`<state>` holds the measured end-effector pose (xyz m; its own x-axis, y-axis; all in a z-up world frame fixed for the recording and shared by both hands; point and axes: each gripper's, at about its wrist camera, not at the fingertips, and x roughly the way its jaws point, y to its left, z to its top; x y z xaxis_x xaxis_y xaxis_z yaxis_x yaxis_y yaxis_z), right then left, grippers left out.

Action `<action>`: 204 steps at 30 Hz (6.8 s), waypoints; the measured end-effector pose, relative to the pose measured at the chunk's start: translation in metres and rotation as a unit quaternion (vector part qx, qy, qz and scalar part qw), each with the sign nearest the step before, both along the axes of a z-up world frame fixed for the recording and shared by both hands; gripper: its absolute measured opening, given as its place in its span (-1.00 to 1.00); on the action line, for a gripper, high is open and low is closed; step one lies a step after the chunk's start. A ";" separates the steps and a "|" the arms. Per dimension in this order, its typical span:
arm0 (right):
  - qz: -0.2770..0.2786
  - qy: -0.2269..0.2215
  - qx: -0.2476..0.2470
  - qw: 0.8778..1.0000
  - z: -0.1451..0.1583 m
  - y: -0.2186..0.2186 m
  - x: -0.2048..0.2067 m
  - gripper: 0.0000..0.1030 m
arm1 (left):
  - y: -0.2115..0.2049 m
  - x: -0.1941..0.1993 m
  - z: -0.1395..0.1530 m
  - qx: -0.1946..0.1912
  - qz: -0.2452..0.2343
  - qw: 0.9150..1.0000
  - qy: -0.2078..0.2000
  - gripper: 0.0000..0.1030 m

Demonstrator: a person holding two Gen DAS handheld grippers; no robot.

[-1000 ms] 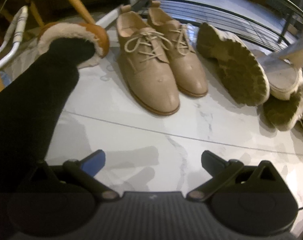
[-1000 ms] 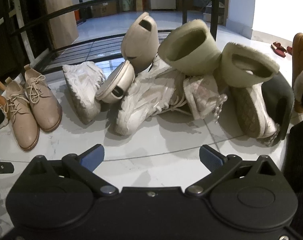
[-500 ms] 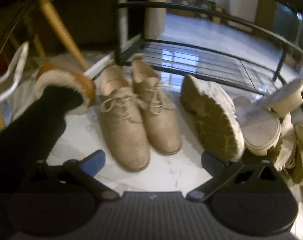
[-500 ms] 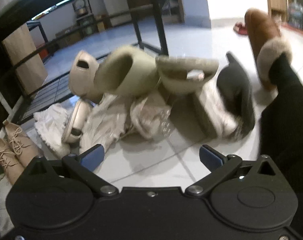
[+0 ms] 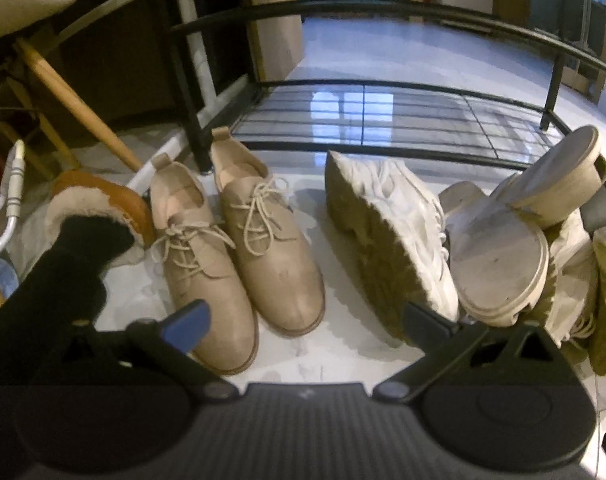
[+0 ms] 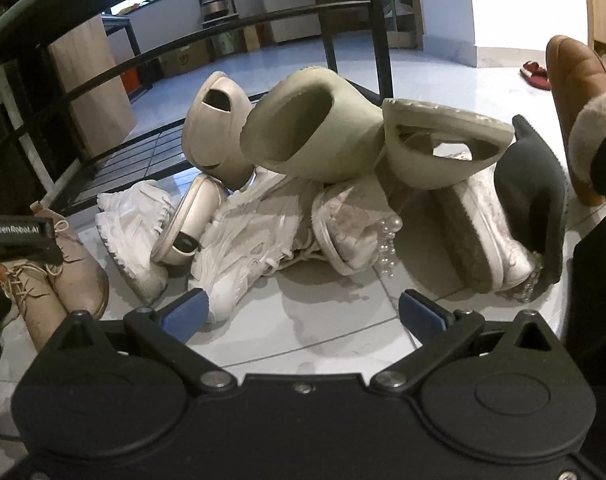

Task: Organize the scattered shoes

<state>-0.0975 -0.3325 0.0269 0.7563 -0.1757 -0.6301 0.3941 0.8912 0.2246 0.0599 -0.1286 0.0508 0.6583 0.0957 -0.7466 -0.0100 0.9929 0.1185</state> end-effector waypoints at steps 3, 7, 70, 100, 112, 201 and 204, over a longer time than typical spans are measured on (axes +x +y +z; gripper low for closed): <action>-0.003 0.001 0.006 1.000 -0.001 -0.005 0.004 1.00 | -0.002 0.005 -0.003 0.003 0.000 1.000 0.003 0.99; -0.005 0.006 0.022 1.000 -0.004 -0.010 0.007 1.00 | -0.006 0.012 -0.008 0.013 0.003 1.000 0.010 0.99; -0.011 0.088 0.093 0.992 -0.051 -0.030 0.044 1.00 | -0.080 0.192 -0.072 0.008 -0.049 0.991 0.123 0.99; -0.029 0.090 0.083 0.992 -0.057 -0.034 0.045 1.00 | -0.015 0.066 -0.044 -0.027 -0.044 0.993 0.105 0.37; -0.047 0.099 0.061 0.992 -0.056 -0.034 0.027 1.00 | 0.043 -0.065 -0.048 -0.090 -0.095 0.983 0.128 0.36; 0.297 0.144 0.119 0.936 -0.024 0.193 0.065 0.73 | 0.227 -0.094 -0.025 -0.191 0.117 0.973 0.061 0.99; 0.305 0.145 0.096 0.936 -0.022 0.194 0.071 0.92 | 0.227 -0.094 -0.025 -0.194 0.120 0.972 0.060 0.99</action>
